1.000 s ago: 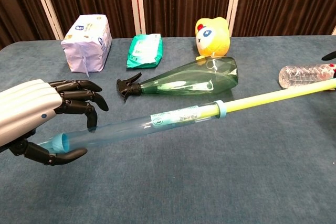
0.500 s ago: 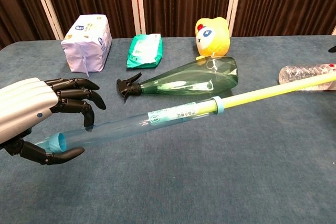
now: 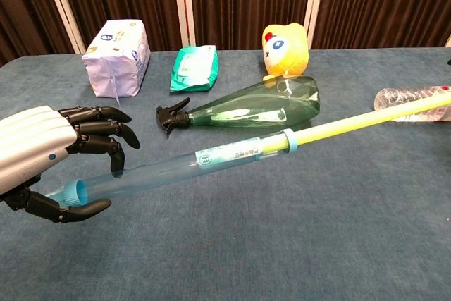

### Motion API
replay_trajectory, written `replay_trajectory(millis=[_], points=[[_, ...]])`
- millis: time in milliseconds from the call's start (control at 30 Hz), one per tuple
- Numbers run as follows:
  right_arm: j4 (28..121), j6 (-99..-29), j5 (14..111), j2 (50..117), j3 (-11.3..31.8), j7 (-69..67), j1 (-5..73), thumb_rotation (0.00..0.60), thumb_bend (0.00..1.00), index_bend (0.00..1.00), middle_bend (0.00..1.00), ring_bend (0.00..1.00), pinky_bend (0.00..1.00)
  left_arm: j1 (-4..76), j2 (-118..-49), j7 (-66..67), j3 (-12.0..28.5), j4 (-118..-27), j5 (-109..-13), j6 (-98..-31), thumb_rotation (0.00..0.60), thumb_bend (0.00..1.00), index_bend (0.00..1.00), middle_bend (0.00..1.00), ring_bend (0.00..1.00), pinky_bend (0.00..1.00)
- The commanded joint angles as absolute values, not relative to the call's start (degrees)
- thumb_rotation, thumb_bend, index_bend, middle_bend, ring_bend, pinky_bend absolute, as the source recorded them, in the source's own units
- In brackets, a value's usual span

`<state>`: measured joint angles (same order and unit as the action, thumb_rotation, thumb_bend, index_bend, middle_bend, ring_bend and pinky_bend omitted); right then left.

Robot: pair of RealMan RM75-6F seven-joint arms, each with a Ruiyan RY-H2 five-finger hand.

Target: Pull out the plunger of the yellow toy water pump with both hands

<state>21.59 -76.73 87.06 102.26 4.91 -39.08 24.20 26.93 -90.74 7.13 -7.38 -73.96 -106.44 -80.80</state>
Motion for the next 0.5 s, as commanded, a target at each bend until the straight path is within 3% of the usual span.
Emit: replay_trajectory(millis=[33,300,367,500], points=[[21.82,-76.79,87.11,102.25,4.80,-39.22,24.08,0.600,0.51,0.71,0.15,0.00,0.05,26.96,-91.17,6.65,-6.85,-73.61,-105.95,-80.73,0.600,0.25,0.44,0.24,0.11,0.22],[24.06,-74.75,87.13,100.92,4.18,-39.37,23.88,0.600,0.49,0.56,0.05,0.00,0.05,27.24,-91.31,3.53,-6.21,-73.91,-104.03,-79.17,0.600,0.20,0.31,0.23,0.11,0.23],[24.47,-74.49,86.94,100.61,4.24,-38.74,23.79,0.600,0.48,0.48,0.03,0.00,0.05,27.22,-91.35,3.36,-5.94,-73.61,-103.94,-79.40,0.600,0.18,0.27,0.23,0.11,0.23],[24.86,-72.78,86.47,100.02,4.19,-36.79,23.62,0.600,0.47,0.20,0.00,0.00,0.03,27.05,-91.42,3.04,-5.74,-73.08,-103.73,-79.65,0.600,0.11,0.17,0.22,0.11,0.23]])
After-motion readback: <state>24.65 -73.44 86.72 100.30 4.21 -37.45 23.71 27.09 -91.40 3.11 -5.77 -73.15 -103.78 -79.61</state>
